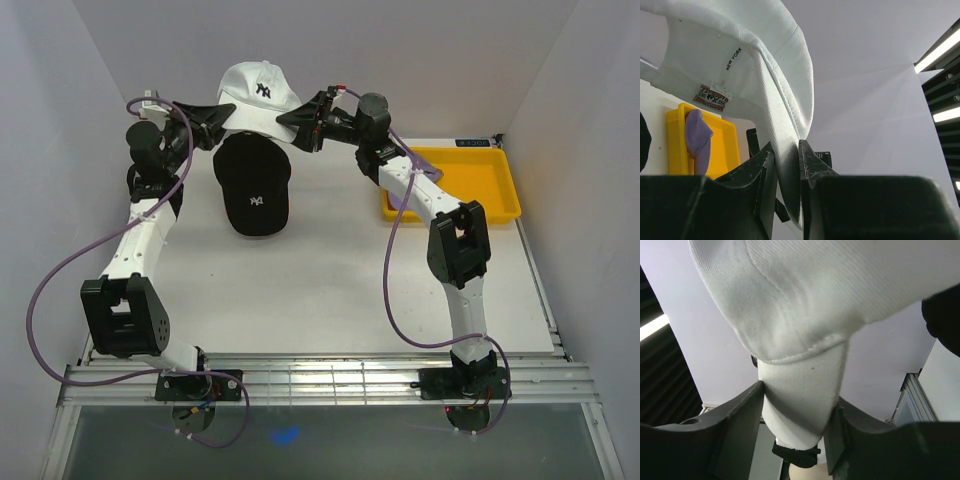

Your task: Stack the hats

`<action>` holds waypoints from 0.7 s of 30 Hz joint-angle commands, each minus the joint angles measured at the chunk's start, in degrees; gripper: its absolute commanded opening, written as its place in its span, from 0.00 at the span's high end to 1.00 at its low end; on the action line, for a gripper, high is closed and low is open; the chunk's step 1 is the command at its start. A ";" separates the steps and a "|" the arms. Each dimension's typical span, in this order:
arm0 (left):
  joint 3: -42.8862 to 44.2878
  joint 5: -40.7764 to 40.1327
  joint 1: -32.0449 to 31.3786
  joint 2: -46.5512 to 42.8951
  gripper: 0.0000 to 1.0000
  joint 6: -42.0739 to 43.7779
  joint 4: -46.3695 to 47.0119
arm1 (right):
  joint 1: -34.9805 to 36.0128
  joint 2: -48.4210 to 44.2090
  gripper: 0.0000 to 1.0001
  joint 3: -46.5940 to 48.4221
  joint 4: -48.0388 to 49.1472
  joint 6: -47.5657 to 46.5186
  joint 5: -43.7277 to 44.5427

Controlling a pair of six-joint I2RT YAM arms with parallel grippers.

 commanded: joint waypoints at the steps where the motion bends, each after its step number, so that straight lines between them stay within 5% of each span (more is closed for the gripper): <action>1: -1.55 -4.38 0.71 -3.29 1.00 1.73 3.61 | -0.20 -3.95 0.52 0.41 6.24 1.42 -0.36; 13: -3.48 -2.64 0.97 -3.82 1.00 4.10 4.49 | -0.38 -0.10 0.75 3.83 6.16 2.04 -1.15; 21: -6.56 3.51 2.90 -2.76 1.00 5.77 5.46 | -0.56 9.31 0.77 11.22 11.49 5.09 -2.38</action>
